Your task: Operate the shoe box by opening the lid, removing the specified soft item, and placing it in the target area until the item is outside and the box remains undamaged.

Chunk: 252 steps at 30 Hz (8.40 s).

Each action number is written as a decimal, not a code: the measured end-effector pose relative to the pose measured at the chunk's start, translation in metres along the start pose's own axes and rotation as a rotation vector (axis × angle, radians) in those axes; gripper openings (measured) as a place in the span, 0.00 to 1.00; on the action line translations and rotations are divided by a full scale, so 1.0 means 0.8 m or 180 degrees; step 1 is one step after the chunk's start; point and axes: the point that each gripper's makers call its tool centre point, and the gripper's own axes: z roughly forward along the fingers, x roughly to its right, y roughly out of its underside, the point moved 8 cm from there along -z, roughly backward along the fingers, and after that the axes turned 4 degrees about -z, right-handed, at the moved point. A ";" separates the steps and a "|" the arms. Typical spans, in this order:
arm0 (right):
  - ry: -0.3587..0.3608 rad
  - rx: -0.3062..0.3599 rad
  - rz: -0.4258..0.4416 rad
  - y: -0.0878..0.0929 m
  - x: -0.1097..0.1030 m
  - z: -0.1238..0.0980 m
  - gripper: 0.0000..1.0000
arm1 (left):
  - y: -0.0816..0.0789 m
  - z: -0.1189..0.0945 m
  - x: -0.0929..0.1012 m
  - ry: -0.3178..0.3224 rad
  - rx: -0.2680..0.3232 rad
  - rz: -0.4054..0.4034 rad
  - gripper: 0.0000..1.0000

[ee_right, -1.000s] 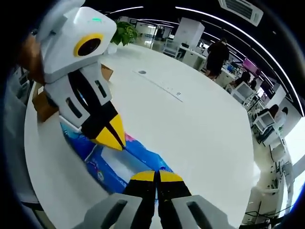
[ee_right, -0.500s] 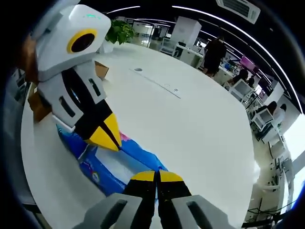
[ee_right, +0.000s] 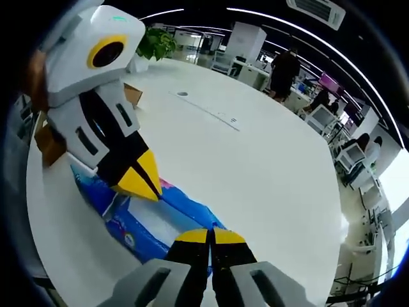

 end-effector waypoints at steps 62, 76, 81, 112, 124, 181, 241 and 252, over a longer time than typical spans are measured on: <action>-0.0148 0.0290 0.0445 -0.014 -0.071 -0.086 0.57 | 0.005 -0.154 0.066 -0.0092 0.0277 0.0009 0.45; -0.0254 0.0400 0.0443 -0.039 -0.110 -0.102 0.76 | 0.042 -0.228 0.067 -0.0280 0.0399 -0.0108 0.60; -0.0247 0.0417 0.0355 -0.047 -0.122 -0.107 0.84 | 0.051 -0.251 0.067 -0.0280 0.0510 -0.0126 0.71; -0.0839 0.0509 -0.0195 -0.121 -0.235 -0.106 0.99 | 0.166 -0.408 0.029 -0.1119 0.0812 -0.0640 1.00; -0.1021 0.0578 -0.0487 -0.155 -0.266 -0.100 0.99 | 0.226 -0.464 0.006 -0.1471 0.0806 -0.0922 1.00; -0.1957 0.0595 -0.1958 -0.260 -0.348 0.013 0.58 | 0.437 -0.539 -0.017 -0.2142 0.0559 -0.2389 0.26; -0.2386 0.0344 -0.2207 -0.236 -0.397 0.038 0.15 | 0.441 -0.534 -0.022 -0.2312 0.0502 -0.2732 0.03; -0.2328 0.0452 -0.2212 -0.244 -0.390 0.030 0.14 | 0.441 -0.533 -0.022 -0.2314 0.0502 -0.2715 0.03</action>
